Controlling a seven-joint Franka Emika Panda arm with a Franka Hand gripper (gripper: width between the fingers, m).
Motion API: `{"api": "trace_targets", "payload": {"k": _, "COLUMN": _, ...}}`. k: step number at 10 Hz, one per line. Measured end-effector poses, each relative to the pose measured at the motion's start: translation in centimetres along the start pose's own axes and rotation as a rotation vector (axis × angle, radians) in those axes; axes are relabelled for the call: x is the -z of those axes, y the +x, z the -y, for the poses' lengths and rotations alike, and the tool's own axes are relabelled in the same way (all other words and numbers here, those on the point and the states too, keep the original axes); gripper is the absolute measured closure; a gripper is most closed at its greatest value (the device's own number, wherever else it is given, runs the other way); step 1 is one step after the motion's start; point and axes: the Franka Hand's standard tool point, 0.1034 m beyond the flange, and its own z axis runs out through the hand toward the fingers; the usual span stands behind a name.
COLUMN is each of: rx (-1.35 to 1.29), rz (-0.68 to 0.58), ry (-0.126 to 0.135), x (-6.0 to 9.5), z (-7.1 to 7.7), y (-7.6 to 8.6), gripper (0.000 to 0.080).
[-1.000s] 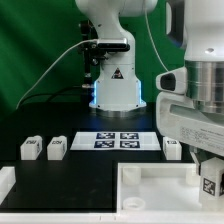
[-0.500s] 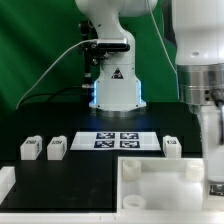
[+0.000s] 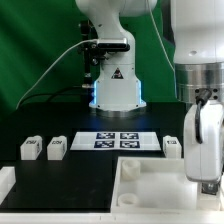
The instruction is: Assemble one leg
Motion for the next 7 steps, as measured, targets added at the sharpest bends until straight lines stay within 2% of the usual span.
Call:
{"api": "trace_targets", "payload": {"k": 1, "rx": 0.0, "rz": 0.0, "ry": 0.0, "x": 0.0, "z": 0.0, "y": 0.0, "gripper": 0.0288}}
{"api": "trace_targets", "payload": {"k": 2, "rx": 0.002, "rz": -0.001, "ry": 0.0, "x": -0.1, "z": 0.0, "y": 0.0, "gripper": 0.0288}}
{"api": "trace_targets", "payload": {"k": 3, "rx": 0.002, "rz": -0.001, "ry": -0.001, "x": -0.1, "z": 0.0, "y": 0.0, "gripper": 0.0171}}
{"api": "trace_targets", "payload": {"k": 4, "rx": 0.003, "rz": 0.0, "ry": 0.0, "x": 0.0, "z": 0.0, "y": 0.0, "gripper": 0.0156}}
{"api": "trace_targets", "payload": {"k": 7, "rx": 0.013, "rz": 0.025, "ry": 0.014, "x": 2.2, "z": -0.3, "y": -1.1, "gripper": 0.0151}}
